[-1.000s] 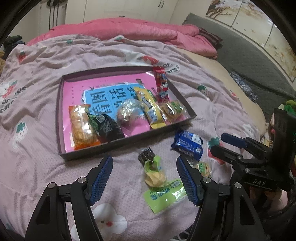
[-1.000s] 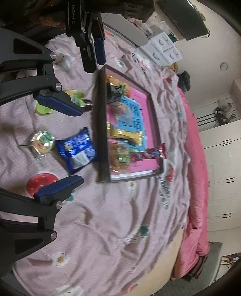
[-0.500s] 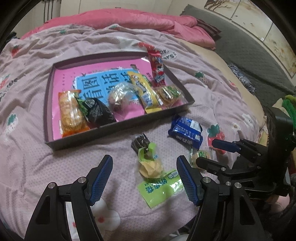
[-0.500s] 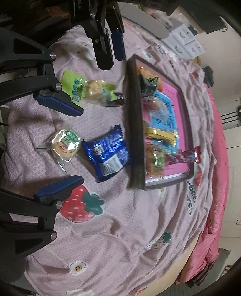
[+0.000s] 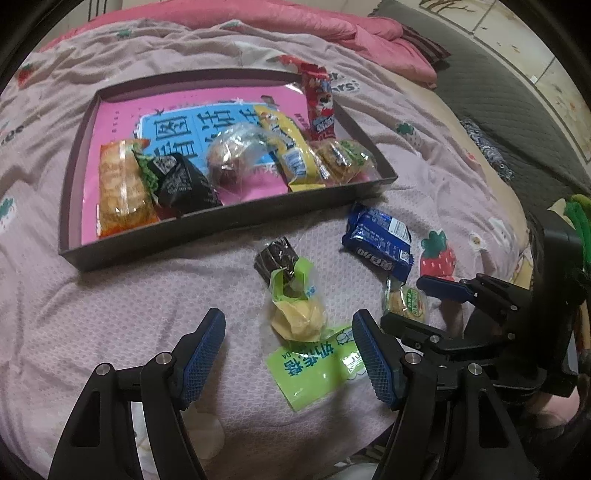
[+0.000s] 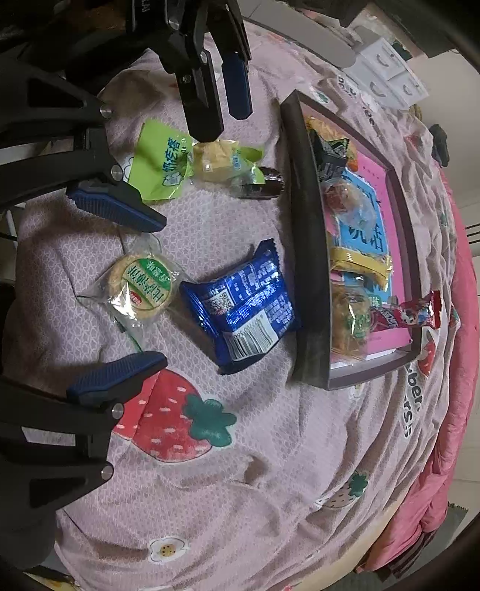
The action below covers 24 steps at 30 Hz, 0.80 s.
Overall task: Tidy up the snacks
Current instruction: 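Move both open grippers toward the remaining snacks beside the tray, then grasp the lime-green bag with the left gripper while the right grasps the round cookie packet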
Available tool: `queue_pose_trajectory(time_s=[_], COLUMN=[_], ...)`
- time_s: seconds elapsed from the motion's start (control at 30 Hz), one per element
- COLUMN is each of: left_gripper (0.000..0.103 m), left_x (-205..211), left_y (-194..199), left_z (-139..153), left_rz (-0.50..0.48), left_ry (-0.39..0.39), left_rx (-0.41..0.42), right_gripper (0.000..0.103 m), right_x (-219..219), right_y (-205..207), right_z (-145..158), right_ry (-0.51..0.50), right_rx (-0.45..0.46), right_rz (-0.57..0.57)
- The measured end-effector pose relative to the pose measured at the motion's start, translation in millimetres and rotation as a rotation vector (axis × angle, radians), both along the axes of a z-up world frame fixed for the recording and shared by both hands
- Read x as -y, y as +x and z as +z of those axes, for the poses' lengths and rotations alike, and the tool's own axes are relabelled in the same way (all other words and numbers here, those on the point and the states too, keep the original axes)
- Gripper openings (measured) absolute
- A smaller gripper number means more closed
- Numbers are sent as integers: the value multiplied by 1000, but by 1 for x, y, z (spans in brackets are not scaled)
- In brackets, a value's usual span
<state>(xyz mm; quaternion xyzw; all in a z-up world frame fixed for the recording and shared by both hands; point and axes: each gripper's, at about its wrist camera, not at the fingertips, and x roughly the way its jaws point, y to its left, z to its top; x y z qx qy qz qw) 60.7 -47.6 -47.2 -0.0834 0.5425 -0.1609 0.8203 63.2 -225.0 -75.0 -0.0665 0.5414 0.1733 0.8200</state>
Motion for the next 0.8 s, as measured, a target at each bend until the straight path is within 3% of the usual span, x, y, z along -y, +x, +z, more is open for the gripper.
queue_pose_trajectory(time_s=[0.13,0.53,0.6,0.67,0.8], left_gripper=[73,73,65,46,40], left_x=[2,18,20,21,19], left_y=[3,12,13,13,13], left_z=[-6,-26,-27,-29,-29], left_rz=[13,58,61,60,54], left_ry=[-5,-7,16,58,46], left_rx=[-19,-56,-50,-46,-48], right_gripper=[66,50,47,46,44], right_x=[-3,-4,-4,-5,-7], right_y=[0,-7,-7,-7,-7], right_z=[-1,6,7,7,7], right_ry=[-8,37,44,45,50], right_rx=[-1,10,9,7,4], right_rz=[14,60,63,72,84])
